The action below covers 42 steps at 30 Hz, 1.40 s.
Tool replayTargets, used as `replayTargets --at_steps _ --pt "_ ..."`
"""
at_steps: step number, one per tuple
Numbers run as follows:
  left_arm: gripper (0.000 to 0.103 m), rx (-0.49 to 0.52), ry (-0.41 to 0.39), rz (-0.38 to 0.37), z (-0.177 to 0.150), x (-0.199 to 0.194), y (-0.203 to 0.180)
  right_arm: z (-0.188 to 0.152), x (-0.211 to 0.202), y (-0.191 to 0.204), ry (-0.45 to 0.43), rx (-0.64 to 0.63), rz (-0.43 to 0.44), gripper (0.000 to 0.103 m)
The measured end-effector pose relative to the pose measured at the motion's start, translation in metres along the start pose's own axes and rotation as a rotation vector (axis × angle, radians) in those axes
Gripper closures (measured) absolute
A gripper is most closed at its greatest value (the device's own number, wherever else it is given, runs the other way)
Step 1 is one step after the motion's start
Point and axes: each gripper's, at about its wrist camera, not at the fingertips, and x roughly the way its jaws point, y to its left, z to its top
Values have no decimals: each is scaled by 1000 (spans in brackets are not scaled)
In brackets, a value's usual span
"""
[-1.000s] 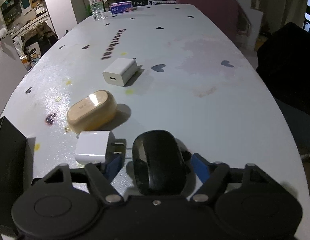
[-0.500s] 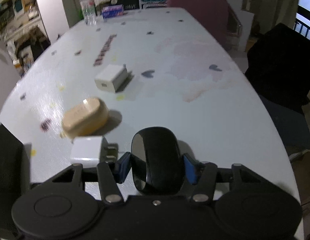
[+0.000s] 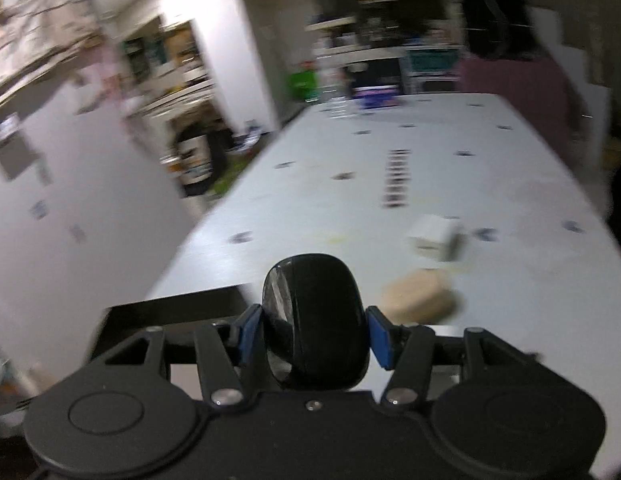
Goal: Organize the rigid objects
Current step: 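Carry the black mouse into the box beside the white piece and release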
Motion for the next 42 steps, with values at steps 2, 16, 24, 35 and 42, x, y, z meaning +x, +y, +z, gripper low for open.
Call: replayTargets --at_steps 2,16,24,35,42 --pt "102 0 0 0 0 0 0 2 14 24 45 -31 41 47" --pt "101 -12 0 -11 1 0 0 -27 123 115 355 -64 31 47" --pt "101 -16 2 -15 0 0 0 -26 122 108 382 55 113 33" --pt "101 -16 2 -16 0 0 0 -25 111 103 388 28 109 35" --pt "101 -16 2 -16 0 1 1 -36 120 104 433 22 127 54"
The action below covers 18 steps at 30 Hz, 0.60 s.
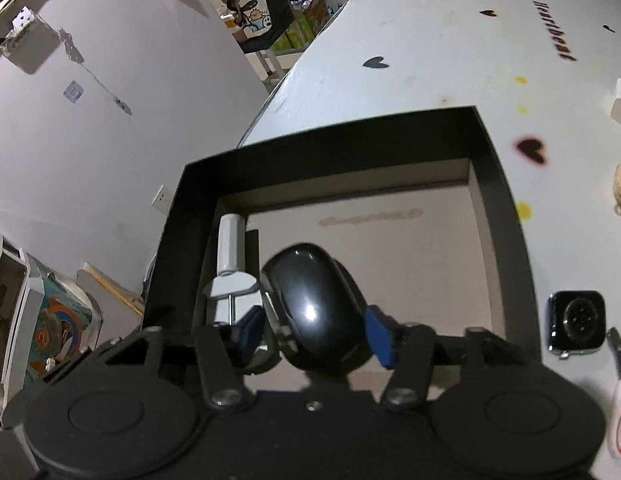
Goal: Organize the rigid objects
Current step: 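Carry the black mouse into the box beside the white piece and release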
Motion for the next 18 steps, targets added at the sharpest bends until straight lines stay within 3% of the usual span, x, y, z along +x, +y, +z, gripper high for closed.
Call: replayTargets --at_steps 7,18 --pt "101 -1 0 0 0 0 0 -2 -3 2 -4 2 20 55" --pt "101 -1 0 0 0 0 0 -9 -49 -5 -101 -26 30 33"
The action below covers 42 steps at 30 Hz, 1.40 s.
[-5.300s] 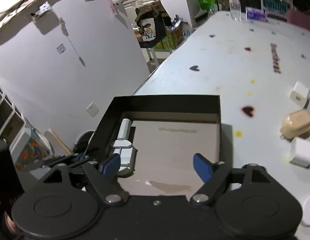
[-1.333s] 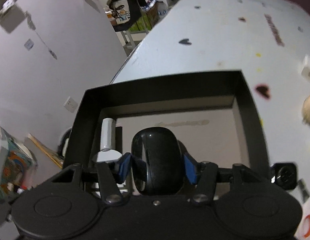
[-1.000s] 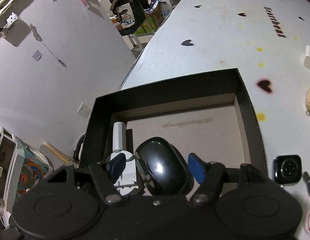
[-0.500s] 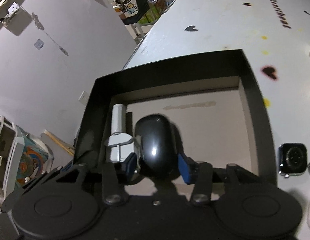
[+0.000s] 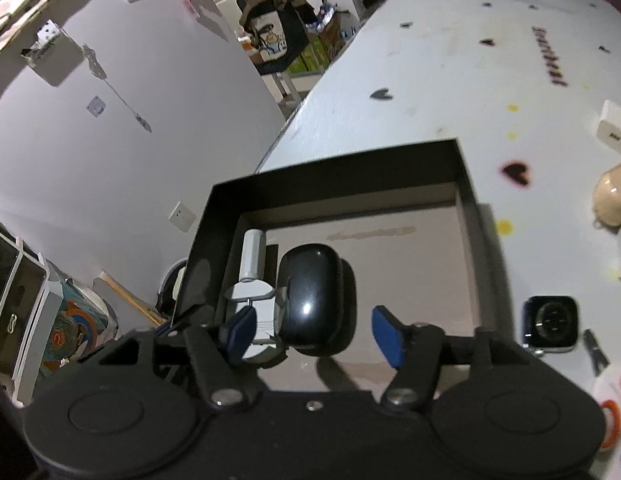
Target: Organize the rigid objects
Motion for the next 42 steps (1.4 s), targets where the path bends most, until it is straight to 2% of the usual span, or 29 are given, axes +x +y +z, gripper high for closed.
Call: replayTargets --at_steps 4,6,9,15,24,31,34,37,42 --pt "101 0 0 0 0 0 0 -2 -20 -6 -48 -5 5 24" --pt "100 0 0 0 0 0 0 -4 -29 -8 -79 -8 9 15" --pt "101 0 0 0 0 0 0 -7 -42 -12 -124 -30 -1 7" --pt "101 0 0 0 0 0 1 -14 -57 -20 -170 -47 -21 3" --pt "101 0 0 0 0 0 1 -17 -76 -39 -229 -29 -67 3" --pt "101 0 0 -1 0 0 1 -19 -76 -78 -227 39 -140 4" --pt "101 0 0 0 0 0 1 -19 -69 -97 -200 74 -178 7" --pt "101 0 0 -1 0 0 1 -18 -62 -111 -163 106 -173 11" --pt "101 0 0 -1 0 0 1 -12 -45 -125 -90 129 -154 25"
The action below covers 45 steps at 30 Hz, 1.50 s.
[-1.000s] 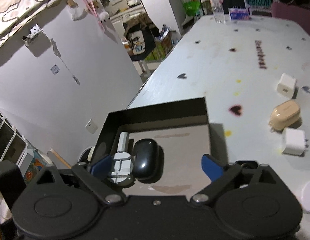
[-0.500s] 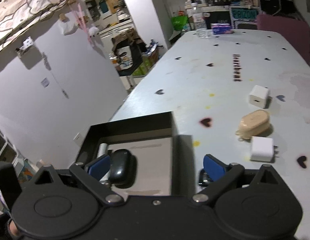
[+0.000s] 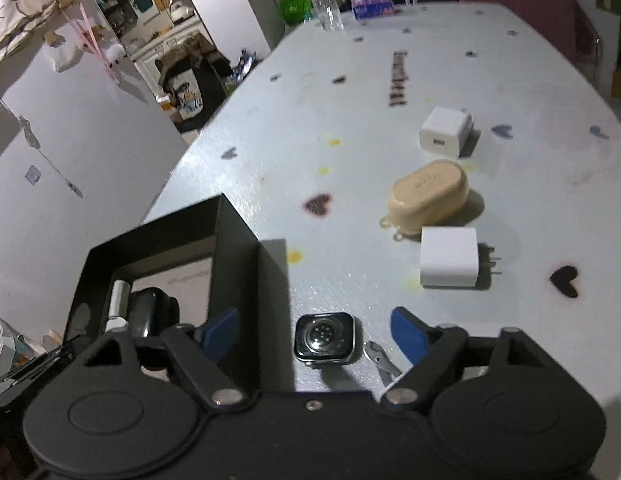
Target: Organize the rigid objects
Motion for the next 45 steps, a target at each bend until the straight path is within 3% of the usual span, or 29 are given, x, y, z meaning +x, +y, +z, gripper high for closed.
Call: replayTargets --at_steps 9,14,21,29,35,37,39,42,45 --pt "101 0 0 0 0 0 0 -1 37 11 104 -87 -81 39" --pt "101 1 0 0 0 0 0 1 38 10 94 -71 -70 41" --pt "101 0 0 0 0 0 0 -3 34 13 93 -111 -100 59" --pt "101 0 0 0 0 0 0 -2 28 0 73 -82 -173 59" --pt "100 0 0 0 0 0 0 1 17 -6 37 -43 -153 92" --pt "100 1 0 1 0 0 0 -2 20 -7 48 -42 -147 87" --pt "100 1 0 1 0 0 0 -2 20 -5 47 -43 -161 66" --pt "101 1 0 1 0 0 0 -2 19 -2 39 -57 -141 55" --pt "100 1 0 1 0 0 0 -4 26 3 59 -79 -156 52"
